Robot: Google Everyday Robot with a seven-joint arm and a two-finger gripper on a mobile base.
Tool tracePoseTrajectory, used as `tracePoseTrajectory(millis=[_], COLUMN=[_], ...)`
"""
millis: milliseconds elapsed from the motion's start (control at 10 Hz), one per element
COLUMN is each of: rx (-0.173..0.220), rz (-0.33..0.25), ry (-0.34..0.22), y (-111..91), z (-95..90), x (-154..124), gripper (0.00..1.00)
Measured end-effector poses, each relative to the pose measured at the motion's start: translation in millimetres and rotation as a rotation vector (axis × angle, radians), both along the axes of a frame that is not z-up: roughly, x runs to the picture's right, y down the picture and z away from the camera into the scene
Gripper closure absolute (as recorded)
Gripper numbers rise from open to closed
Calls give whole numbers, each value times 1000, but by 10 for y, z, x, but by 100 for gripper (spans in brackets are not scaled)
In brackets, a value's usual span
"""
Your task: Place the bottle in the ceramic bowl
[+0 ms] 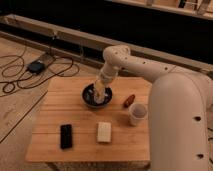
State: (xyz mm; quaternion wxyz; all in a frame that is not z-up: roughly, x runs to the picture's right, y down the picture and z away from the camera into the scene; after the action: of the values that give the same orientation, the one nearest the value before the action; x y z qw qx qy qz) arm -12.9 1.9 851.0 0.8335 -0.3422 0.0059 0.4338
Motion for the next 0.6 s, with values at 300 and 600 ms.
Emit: tracePoseTrajectory(millis=[300, 600], rx=[-1, 6], rz=[0, 19], ry=[0, 7], y=[7, -11], z=[18, -1], x=[-10, 24], gripper=[20, 20])
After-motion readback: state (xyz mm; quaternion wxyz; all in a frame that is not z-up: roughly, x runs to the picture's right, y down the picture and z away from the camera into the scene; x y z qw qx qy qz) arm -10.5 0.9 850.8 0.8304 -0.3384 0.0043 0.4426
